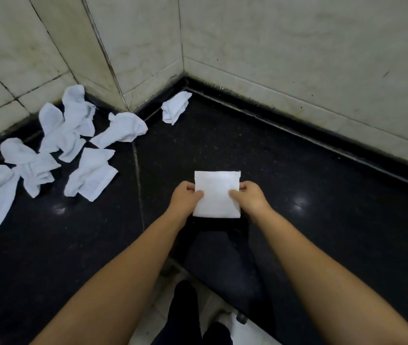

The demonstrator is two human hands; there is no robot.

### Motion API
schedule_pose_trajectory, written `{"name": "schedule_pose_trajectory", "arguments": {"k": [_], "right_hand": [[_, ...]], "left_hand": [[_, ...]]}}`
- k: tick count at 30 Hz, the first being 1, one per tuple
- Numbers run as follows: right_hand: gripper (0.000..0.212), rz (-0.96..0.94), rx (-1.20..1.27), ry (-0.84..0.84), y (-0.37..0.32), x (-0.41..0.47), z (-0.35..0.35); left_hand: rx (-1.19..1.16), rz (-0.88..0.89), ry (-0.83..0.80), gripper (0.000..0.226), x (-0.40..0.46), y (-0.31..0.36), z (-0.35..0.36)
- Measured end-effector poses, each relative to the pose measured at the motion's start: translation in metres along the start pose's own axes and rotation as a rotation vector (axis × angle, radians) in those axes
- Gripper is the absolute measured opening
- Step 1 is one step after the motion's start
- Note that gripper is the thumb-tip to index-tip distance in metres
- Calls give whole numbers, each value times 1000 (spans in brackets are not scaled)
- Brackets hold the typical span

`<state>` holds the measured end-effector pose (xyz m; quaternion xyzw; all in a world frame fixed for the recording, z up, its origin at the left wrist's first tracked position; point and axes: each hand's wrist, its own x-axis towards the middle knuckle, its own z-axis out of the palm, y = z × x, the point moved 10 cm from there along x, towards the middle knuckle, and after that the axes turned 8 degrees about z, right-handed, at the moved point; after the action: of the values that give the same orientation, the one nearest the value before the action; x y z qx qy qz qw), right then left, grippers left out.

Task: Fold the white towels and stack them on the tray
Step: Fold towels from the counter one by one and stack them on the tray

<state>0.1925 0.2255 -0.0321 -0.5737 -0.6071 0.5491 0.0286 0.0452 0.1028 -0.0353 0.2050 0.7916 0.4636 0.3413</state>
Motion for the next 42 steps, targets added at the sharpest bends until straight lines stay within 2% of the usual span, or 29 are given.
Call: {"name": "schedule_pose_trajectory", "arguments": {"k": [4,11,16,22,29,33,38,42], "right_hand": [[22,92,423,-152,21,-33,-24],[19,58,569,-25,78,-97,-83],[20,48,721,167,148,-170,-131],[18,92,849,389,259,-278,-160],[16,153,1022,687,403,-410,-216],[20,146,1122,822,486,-486,-265],[15,159,1158,937,583,-584,-344],[13,175,1127,999,644,-646,-415]], "left_hand": [[-304,-116,-88,23,-33,3,25],[-470,-264,-350,31,-103,13,86],[-365,-233,-583,11,-163,25,141],[-200,-100,-833,12,-267,18,207],[-53,-42,-1112,13,-422,6,318],[9,8,-1250,15,-524,4,396],[19,25,-1397,13,-659,1,496],[34,48,-1439,13,-746,7,567]]}}
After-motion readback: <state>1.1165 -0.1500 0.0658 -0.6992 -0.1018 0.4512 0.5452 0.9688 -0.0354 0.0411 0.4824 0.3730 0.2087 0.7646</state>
